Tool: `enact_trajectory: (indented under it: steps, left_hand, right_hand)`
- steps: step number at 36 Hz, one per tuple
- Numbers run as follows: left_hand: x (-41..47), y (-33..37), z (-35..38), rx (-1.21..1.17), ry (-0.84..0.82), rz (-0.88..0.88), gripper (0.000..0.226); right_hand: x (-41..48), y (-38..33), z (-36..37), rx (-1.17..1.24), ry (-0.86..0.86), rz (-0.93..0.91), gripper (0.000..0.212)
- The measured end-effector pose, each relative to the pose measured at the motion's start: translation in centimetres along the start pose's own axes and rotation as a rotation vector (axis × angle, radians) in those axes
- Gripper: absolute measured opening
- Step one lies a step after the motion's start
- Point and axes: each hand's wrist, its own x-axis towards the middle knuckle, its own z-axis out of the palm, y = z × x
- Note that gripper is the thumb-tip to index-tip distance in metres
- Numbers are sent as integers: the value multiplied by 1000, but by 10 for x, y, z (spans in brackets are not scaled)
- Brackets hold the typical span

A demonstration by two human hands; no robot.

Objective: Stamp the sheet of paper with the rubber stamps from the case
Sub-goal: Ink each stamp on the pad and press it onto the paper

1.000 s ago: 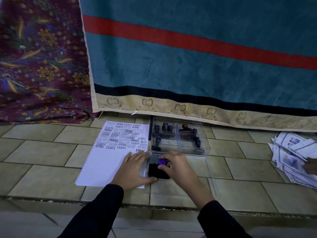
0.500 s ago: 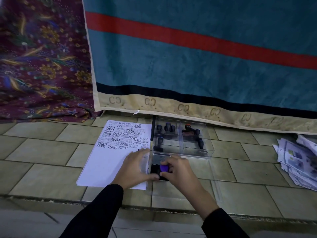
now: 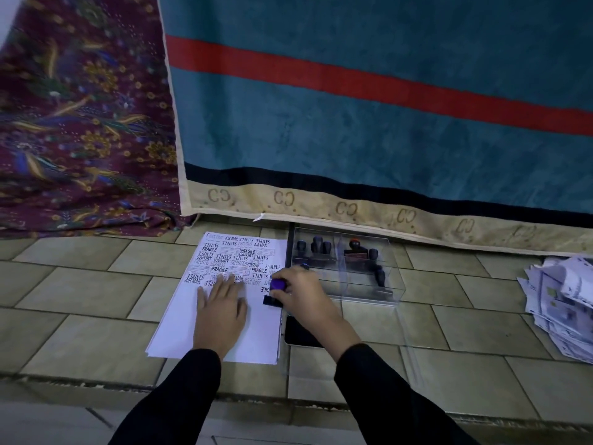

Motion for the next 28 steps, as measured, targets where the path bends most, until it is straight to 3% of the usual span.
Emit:
enact_trajectory:
  steps: [8,28]
  left_hand:
    - [1,-1,0,22,-19,-15,45]
    - [4,5,1,23,12,-54,41]
  right_hand:
    - [7,3,13,-70,-77,0,32]
    - [4,2,22,-91,-40,-7,26]
